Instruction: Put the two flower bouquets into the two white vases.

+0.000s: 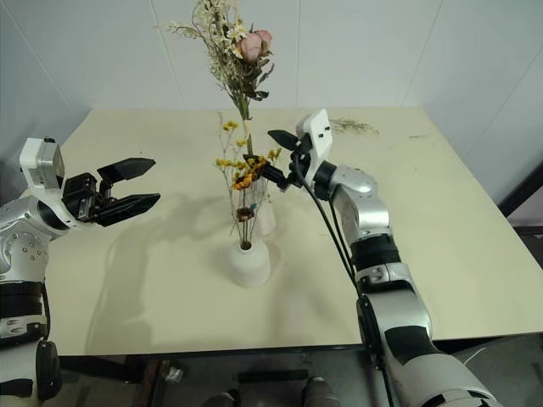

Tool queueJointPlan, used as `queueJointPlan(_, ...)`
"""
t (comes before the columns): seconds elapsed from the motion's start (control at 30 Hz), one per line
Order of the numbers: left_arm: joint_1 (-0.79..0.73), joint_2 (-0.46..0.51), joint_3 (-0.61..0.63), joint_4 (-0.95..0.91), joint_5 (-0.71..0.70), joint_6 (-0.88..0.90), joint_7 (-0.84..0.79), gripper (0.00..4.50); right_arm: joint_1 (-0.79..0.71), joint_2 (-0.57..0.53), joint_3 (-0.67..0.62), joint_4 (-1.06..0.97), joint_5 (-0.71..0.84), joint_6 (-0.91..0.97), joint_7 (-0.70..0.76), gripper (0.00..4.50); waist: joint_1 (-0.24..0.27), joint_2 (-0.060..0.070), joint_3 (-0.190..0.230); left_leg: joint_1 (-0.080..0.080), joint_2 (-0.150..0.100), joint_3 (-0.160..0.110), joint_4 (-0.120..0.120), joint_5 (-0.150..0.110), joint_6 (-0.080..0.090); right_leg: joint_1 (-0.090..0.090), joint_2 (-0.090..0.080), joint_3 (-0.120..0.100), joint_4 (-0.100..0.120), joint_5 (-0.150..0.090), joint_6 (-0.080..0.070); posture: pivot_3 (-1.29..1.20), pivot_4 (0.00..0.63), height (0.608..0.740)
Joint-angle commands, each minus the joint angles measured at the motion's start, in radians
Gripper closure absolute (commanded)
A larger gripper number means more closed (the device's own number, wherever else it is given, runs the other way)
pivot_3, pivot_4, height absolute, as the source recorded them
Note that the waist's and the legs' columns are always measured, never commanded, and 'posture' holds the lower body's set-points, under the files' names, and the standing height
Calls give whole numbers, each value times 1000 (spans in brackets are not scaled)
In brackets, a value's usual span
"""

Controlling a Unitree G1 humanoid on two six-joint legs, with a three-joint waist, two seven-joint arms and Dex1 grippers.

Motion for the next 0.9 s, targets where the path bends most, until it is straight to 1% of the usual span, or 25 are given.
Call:
queueJointPlan(0.03,-28,3,4,9,6,-19,4,0,-53,-23,-4,-38,3,58,-13,38,0,0,0,0,0,0,0,0,0,0,0,0,0,0,0,0,150,740)
queueJointPlan(0.27,-33,-5,1,17,5,-26,4,0,-120,-38,-15,12,-4,123,-23,38,1,0,0,0,0,0,0,0,0,0,0,0,0,0,0,0,150,740)
queueJointPlan(0.43,-26,0,6,10,-7,-20,-13,0,-188,-44,2,77,-20,241,-28,38,0,0,0,0,0,0,0,0,0,0,0,0,0,0,0,0,150,740)
queueJointPlan(0.6,-16,3,13,-1,-11,-17,-14,0,-217,-37,1,105,-24,267,-15,38,1,0,0,-1,0,0,0,0,0,0,0,0,0,0,0,0,150,740)
queueJointPlan(0.73,9,6,27,-26,-17,-14,-4,0,-289,-17,15,192,-44,312,-13,38,-3,0,0,-1,0,0,-1,0,0,-1,0,0,0,0,0,0,150,740)
queueJointPlan(0.9,40,6,44,-63,-26,-8,14,0,-345,10,21,279,-68,305,-13,38,-4,0,0,-1,0,0,-1,0,0,-1,0,0,0,0,0,0,150,740)
